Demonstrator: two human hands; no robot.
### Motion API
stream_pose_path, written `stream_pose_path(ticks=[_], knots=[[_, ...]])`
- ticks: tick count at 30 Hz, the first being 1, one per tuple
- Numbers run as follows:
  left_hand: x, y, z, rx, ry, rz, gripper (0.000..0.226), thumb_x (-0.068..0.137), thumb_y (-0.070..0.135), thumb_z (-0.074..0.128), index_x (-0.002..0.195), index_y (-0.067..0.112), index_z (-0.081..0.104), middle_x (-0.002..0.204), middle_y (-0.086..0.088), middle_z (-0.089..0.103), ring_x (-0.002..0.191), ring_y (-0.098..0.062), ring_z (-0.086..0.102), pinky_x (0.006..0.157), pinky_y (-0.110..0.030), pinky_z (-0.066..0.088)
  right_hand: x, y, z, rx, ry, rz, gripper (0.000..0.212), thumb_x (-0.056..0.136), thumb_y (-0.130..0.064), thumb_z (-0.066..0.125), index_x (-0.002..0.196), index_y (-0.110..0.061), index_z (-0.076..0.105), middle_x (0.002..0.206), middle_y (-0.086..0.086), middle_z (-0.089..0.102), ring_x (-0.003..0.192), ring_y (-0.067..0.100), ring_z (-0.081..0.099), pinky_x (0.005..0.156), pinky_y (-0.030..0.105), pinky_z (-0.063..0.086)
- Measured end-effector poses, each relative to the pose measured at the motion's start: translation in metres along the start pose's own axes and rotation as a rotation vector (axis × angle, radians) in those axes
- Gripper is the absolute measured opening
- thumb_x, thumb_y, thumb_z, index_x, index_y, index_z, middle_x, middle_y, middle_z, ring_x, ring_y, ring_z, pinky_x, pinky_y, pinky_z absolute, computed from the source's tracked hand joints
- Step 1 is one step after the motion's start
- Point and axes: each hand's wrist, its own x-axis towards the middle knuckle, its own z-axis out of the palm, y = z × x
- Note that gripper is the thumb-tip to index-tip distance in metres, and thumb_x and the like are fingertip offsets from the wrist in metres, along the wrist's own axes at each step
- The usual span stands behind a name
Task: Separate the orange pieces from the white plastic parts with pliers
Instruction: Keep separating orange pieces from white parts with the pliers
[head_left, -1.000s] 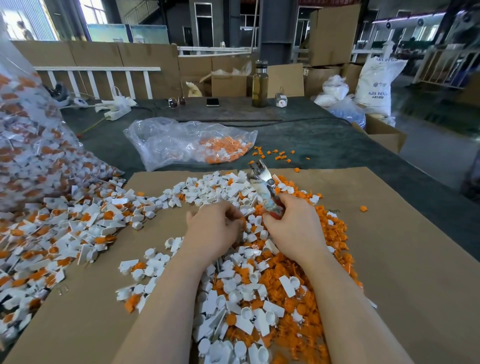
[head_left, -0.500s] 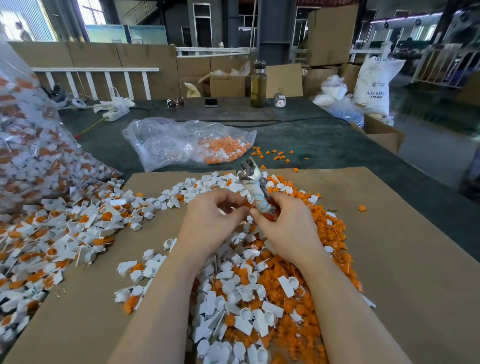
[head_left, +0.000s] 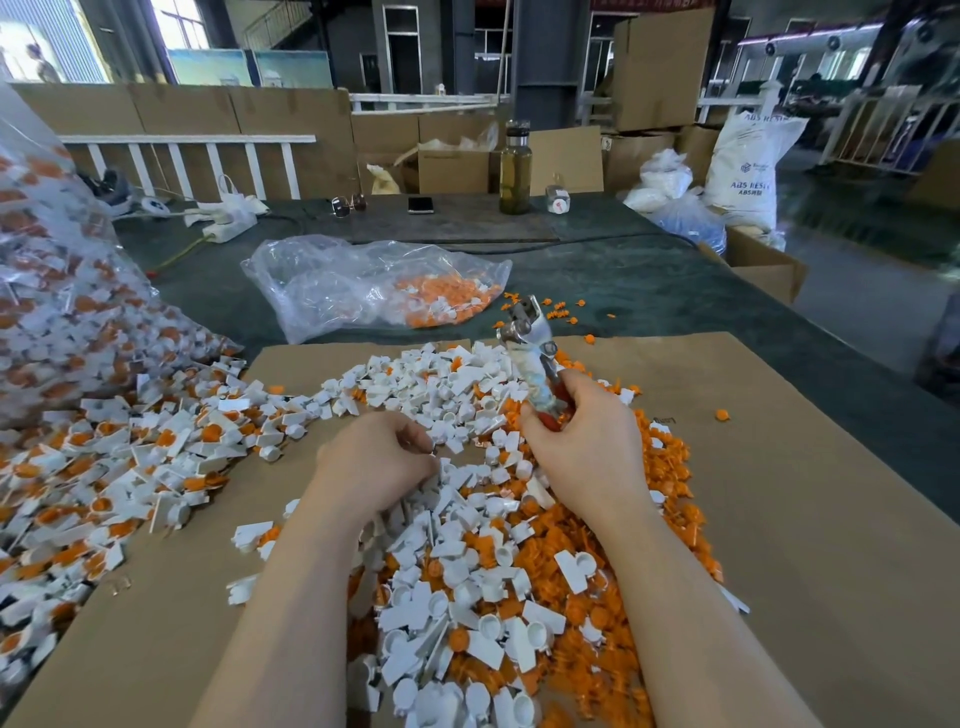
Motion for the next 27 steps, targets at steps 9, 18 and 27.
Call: stream_pose_path(ticks=[9,18,27], knots=[[0.006,0.001,0.009,0.089,0.035,0.052,0.016,0.091,0.024,0.065,0.079,0.034,0.064,0.083,0.019,0.062,0.091,-0.013,0.063,0.091,-0.04,0.052,0.0,-0.001,0.0,-0.002,-0.006,0.002,0.02,0.088,-0.026,0.064,0.076,-0.029,0.048,0.065,-0.012,0.054,0.055,0.007,0.049,0.048,0.015,0.029],[0.006,-0.001,0.008,-0.153,0.154,0.063,0.009,0.094,0.024,0.063,0.086,0.028,0.063,0.079,0.008,0.068,0.072,-0.011,0.063,0.059,-0.026,0.048,0.001,-0.001,0.0,-0.023,0.024,-0.001,0.019,0.089,-0.028,0.064,0.082,-0.03,0.047,0.066,-0.016,0.051,0.055,0.003,0.049,0.045,0.011,0.029],[-0.001,0.004,-0.001,0.111,-0.039,0.026,0.004,0.086,0.032,0.067,0.083,0.034,0.067,0.086,0.02,0.061,0.095,-0.014,0.059,0.103,-0.047,0.043,0.001,0.0,0.001,0.014,-0.004,-0.015,0.012,0.09,-0.023,0.064,0.088,-0.025,0.052,0.074,-0.017,0.053,0.067,0.004,0.054,0.054,0.015,0.035]])
